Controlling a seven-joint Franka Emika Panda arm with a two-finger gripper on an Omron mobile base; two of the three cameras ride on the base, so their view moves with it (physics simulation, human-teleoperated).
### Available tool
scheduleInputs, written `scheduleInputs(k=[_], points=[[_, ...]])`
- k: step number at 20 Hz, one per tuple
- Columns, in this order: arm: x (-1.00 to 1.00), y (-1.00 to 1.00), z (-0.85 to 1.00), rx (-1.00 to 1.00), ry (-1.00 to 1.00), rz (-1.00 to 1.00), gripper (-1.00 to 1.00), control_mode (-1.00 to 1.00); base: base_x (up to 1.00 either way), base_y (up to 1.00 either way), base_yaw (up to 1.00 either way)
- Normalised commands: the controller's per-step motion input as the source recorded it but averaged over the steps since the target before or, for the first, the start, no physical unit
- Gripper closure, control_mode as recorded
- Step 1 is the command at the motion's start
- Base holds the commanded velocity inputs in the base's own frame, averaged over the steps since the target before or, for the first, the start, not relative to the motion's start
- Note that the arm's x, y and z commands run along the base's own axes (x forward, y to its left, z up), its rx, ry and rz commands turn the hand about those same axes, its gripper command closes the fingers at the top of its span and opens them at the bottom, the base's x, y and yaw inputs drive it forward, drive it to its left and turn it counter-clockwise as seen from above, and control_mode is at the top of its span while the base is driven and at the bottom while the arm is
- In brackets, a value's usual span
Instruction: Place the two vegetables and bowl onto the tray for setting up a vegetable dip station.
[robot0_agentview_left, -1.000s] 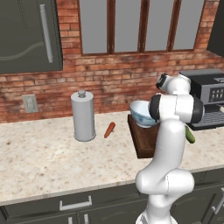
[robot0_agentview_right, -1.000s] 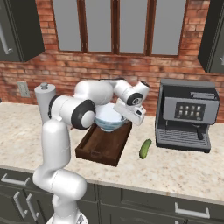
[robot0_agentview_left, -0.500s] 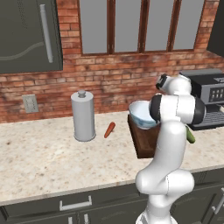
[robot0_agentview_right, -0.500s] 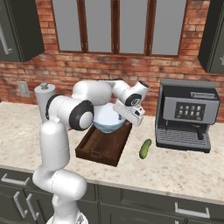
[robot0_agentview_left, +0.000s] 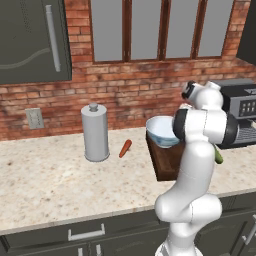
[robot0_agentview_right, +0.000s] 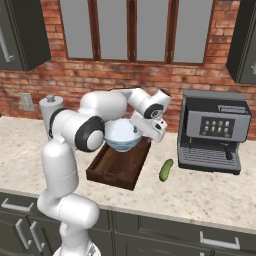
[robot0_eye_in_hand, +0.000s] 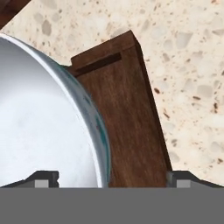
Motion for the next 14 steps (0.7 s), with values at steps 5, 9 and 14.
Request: scheduleInputs(k=[5, 9, 14], points=[[-0.24, -0.15, 0.31, 0.00, 0.00, 0.00, -1.00, -1.00, 0.00, 0.00, 0.00], [-0.33, -0.15, 0.31, -0.01, 0.00, 0.00, -1.00, -1.00, 0.00, 0.00, 0.00], [-0.40, -0.15, 0.29, -0.03, 0.00, 0.00, -1.00, -1.00, 0.00, 0.00, 0.00]])
